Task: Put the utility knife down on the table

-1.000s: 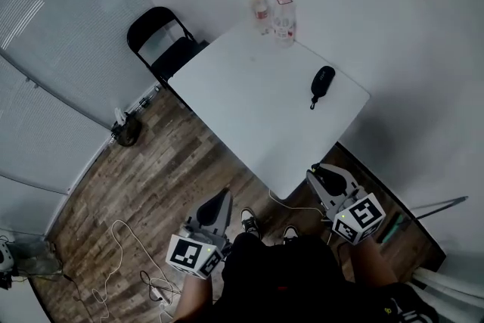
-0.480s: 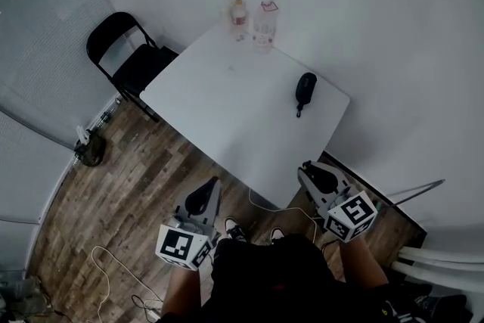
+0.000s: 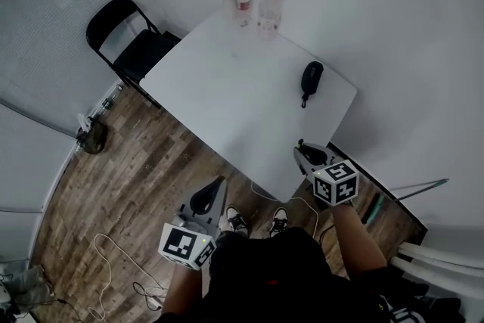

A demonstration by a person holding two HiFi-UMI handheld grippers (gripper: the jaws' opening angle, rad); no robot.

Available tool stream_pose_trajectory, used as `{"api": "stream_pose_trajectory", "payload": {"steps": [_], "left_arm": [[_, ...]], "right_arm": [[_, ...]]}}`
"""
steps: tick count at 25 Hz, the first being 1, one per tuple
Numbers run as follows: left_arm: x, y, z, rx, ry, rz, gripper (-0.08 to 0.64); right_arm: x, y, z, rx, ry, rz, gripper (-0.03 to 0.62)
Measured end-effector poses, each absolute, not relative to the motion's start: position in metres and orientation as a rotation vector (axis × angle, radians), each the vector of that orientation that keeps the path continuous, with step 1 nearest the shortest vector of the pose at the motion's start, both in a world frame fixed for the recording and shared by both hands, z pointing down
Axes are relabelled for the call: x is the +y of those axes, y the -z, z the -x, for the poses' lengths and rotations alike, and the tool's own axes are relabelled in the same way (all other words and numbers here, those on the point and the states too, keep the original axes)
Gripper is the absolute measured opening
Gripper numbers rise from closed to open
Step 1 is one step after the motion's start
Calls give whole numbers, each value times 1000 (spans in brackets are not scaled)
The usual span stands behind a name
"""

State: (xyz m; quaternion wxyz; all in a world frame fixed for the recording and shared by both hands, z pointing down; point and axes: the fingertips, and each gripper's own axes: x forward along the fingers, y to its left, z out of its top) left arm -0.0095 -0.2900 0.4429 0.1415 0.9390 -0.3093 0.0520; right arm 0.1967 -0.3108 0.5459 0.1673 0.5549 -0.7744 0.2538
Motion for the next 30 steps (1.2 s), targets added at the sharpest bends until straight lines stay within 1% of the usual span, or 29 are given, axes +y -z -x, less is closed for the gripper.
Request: {"api": "stream_pose_trajectory", "payload": {"steps": [7, 13, 20, 30], "left_arm": [[-290, -450, 8, -952, -177, -2671, 23], [-293, -459, 16, -992, -191, -2638, 23], [-309, -463, 28, -1046, -181, -2615, 23], [-319, -466, 46, -1066, -172, -2589, 23]], "right_arm": [[-312, -646, -197, -2003, -817, -1357, 69], [-306, -710, -186, -1849, -825, -1110, 69], [-296, -750, -174, -1728, -718, -841, 69], [-292, -759, -159, -1699, -699, -783, 69]]}}
